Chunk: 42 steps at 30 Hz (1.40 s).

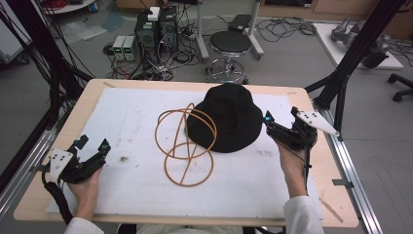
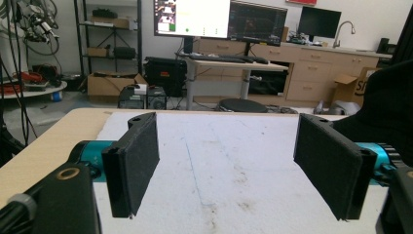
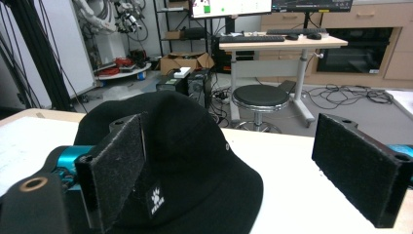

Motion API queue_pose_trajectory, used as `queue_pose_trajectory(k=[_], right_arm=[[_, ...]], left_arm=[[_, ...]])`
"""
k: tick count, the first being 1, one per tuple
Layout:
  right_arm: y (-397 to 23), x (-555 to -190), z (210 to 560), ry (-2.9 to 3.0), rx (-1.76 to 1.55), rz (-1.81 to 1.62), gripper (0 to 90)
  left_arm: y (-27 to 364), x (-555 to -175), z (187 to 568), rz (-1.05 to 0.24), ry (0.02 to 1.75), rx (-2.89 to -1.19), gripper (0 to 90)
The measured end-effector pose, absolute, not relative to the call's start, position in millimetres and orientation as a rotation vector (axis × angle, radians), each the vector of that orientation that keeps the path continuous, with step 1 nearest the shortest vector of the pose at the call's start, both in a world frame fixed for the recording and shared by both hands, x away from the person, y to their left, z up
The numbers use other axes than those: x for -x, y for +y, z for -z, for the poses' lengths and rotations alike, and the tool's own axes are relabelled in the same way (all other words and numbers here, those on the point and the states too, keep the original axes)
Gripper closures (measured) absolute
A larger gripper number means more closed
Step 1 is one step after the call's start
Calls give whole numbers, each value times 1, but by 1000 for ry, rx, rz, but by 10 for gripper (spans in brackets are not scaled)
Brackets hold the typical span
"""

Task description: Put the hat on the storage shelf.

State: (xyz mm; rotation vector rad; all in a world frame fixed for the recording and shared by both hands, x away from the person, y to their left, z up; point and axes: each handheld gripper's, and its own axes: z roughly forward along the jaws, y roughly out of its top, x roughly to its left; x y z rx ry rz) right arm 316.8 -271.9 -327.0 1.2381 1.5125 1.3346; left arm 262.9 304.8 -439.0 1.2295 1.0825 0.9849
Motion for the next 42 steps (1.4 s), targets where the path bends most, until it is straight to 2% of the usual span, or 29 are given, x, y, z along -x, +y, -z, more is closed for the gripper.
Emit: queue_pose_trajectory(k=[20, 42], right_arm=[[-234, -363, 332, 1612, -1253, -1270, 115], [-178, -400, 380, 1771, -1259, -1204, 115]], left_arm=[[305, -266, 440, -968, 1086, -1230, 248], [307, -269, 442, -943, 1090, -1224, 257]])
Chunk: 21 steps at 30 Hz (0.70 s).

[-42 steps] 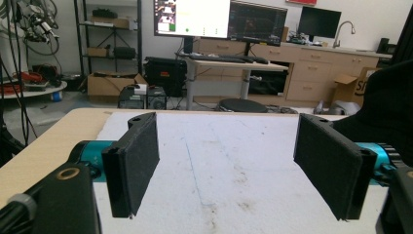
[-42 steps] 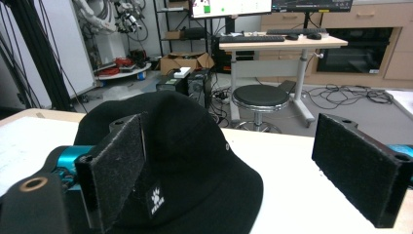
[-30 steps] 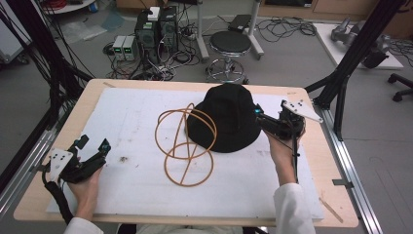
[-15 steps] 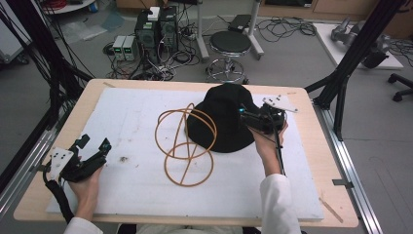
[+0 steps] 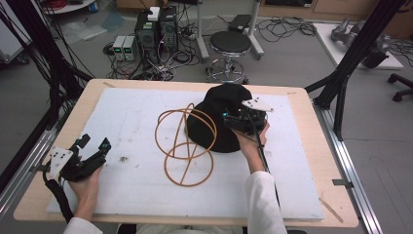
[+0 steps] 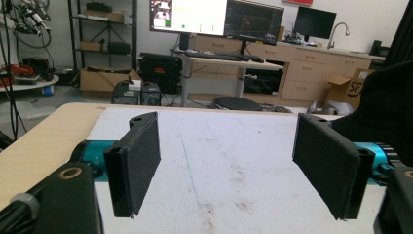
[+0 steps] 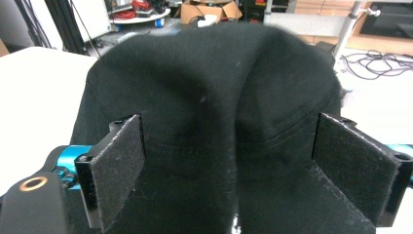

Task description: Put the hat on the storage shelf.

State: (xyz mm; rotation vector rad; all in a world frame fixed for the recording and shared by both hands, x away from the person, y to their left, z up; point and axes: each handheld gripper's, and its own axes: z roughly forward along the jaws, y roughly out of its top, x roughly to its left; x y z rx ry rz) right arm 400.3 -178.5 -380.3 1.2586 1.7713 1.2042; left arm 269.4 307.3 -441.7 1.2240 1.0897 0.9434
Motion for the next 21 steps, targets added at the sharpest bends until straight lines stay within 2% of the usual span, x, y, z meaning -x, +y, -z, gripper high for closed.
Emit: queue_pose_trajectory(k=[7, 8, 10, 11, 12, 15, 16, 17, 18, 19, 20, 21], right_arm=[[-174, -408, 394, 1791, -1307, -1168, 118], [-174, -410, 396, 1790, -1319, -1178, 161], [-174, -410, 396, 1785, -1327, -1182, 176], [-175, -411, 396, 1781, -1328, -1187, 266], [-176, -410, 396, 1788, -1320, -1179, 318], [-178, -410, 396, 1803, -1292, -1117, 439], [-178, -410, 396, 1803, -1292, -1117, 439], [-183, -411, 398, 1829, -1318, -1154, 533], [-186, -411, 398, 1839, -1336, -1189, 578], [-186, -411, 398, 1839, -1336, -1189, 578], [-188, -411, 399, 1837, -1348, -1219, 615], [-192, -412, 401, 1859, -1364, -1302, 722]], left_arm=[[307, -270, 442, -935, 1088, -1227, 257], [307, -270, 442, -935, 1088, -1227, 257], [307, -270, 442, -937, 1090, -1227, 257], [307, -270, 442, -937, 1090, -1225, 264], [307, -270, 442, -937, 1089, -1224, 267], [307, -270, 442, -938, 1086, -1225, 272], [307, -270, 442, -937, 1086, -1224, 272], [307, -270, 442, -937, 1087, -1223, 274], [307, -270, 442, -936, 1087, -1223, 275], [307, -270, 442, -936, 1087, -1223, 275], [306, -270, 442, -936, 1087, -1223, 275], [307, -270, 442, -936, 1088, -1223, 278]])
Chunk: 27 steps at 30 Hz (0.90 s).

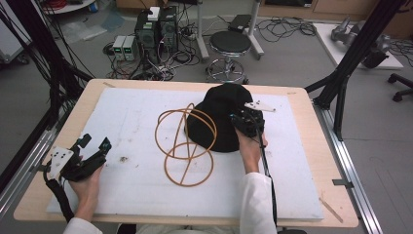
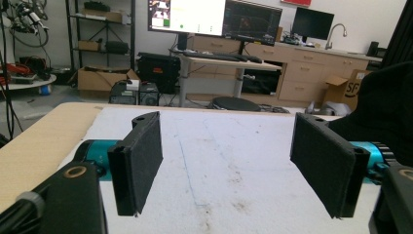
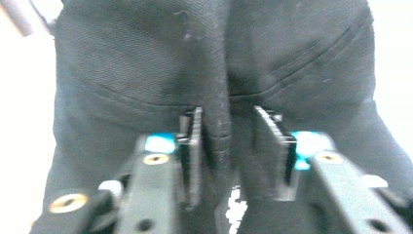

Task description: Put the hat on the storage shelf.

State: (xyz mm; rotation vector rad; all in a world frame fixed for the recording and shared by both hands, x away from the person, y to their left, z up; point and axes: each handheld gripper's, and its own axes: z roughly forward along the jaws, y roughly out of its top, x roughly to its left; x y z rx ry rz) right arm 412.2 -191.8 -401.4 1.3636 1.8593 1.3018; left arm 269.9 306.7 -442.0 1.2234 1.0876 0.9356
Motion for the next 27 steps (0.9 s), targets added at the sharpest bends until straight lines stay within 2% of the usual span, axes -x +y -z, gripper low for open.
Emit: queue_pose_trajectory(k=[2, 3, 7, 27], right_arm=[[-191, -412, 402, 1861, -1361, -1309, 751], [-186, -411, 401, 1864, -1323, -1278, 819], [-180, -410, 401, 1852, -1289, -1226, 851], [-199, -399, 399, 1803, -1306, -1356, 871]], left_arm=[[307, -270, 442, -932, 1087, -1218, 281], [307, -270, 442, -930, 1088, -1217, 282], [307, -270, 442, -926, 1090, -1217, 282], [309, -268, 443, -904, 1093, -1202, 283]])
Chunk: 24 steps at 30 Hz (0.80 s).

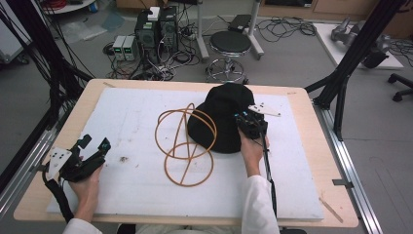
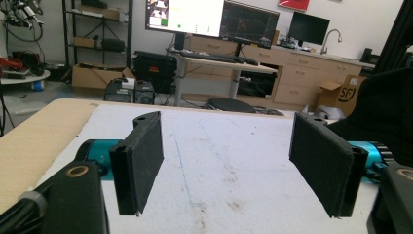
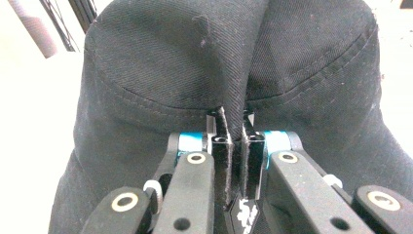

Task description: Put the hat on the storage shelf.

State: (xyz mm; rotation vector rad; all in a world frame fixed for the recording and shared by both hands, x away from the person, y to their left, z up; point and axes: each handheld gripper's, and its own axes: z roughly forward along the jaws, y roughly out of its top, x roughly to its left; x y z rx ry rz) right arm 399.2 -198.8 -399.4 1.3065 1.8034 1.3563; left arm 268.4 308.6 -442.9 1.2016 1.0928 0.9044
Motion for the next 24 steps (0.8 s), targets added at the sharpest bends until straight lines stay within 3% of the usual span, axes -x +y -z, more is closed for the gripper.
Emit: queue_pose_trajectory(k=[24], right_arm=[[-236, -361, 350, 1452, -1218, -1652, 868]], left_arm=[[307, -269, 443, -889, 1082, -1202, 284]])
